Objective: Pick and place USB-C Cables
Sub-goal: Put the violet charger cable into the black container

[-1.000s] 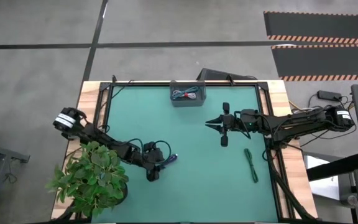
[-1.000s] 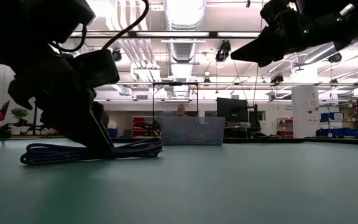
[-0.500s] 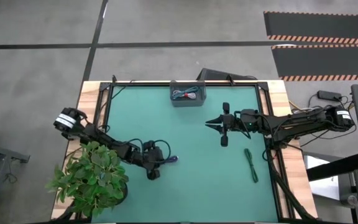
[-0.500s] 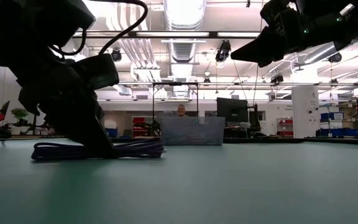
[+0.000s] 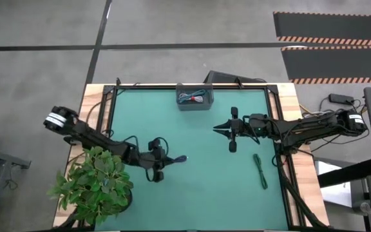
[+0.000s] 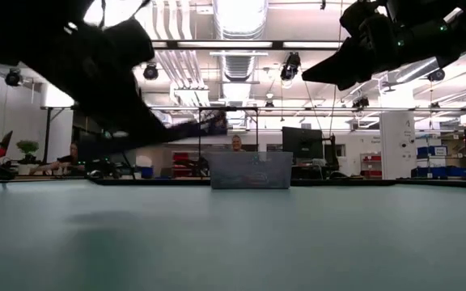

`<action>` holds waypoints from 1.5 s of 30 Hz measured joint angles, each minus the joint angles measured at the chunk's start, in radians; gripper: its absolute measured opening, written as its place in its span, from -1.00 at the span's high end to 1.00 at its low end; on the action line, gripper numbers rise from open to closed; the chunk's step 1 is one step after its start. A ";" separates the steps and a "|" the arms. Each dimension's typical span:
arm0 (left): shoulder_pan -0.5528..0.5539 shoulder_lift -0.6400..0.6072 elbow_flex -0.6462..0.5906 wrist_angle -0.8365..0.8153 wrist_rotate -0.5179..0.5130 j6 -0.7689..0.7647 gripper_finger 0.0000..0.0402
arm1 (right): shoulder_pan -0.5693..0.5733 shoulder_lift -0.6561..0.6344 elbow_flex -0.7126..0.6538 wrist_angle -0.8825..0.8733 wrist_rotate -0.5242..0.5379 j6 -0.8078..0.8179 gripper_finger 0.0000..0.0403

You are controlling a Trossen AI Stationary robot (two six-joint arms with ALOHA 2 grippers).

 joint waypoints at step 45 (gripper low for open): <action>0.105 -0.258 -0.004 0.513 0.104 0.721 0.91 | 0.049 0.645 0.397 0.750 -0.328 -0.122 -0.05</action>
